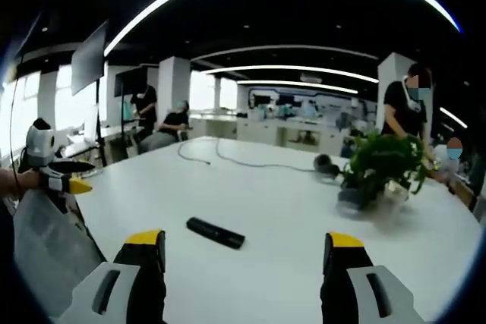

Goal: Press the specified remote control buttons in sequence, fully releasing each button before pressing the next.

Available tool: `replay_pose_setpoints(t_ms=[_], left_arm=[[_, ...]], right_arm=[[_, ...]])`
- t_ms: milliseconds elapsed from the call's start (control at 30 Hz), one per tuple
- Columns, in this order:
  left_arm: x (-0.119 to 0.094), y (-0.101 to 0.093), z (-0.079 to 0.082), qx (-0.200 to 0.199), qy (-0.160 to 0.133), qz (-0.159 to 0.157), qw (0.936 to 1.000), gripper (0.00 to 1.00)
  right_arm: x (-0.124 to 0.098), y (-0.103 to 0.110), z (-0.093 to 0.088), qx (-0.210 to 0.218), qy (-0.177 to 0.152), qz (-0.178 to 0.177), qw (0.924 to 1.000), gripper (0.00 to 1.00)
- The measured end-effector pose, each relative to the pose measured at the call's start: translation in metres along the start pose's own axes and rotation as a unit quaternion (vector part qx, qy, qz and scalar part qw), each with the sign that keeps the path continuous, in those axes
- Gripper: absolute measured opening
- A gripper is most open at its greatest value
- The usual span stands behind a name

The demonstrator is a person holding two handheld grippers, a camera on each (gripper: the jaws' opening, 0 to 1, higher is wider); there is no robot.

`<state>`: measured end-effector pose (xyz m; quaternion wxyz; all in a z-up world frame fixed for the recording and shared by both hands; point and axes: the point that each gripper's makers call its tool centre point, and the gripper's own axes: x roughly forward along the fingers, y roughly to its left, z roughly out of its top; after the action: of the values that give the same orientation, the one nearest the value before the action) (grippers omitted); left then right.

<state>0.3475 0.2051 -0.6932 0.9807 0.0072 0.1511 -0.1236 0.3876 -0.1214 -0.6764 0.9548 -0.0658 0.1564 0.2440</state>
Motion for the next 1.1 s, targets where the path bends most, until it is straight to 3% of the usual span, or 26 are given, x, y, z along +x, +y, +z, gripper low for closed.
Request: replay_pose_setpoints(t_ms=[1100], left_arm=[[0.0012,0.0063,-0.007,0.002,-0.001,0.003,1.0,0.89]], right_arm=[[-0.0003,0.0011,-0.001,-0.005,0.003,0.004,1.0,0.83]])
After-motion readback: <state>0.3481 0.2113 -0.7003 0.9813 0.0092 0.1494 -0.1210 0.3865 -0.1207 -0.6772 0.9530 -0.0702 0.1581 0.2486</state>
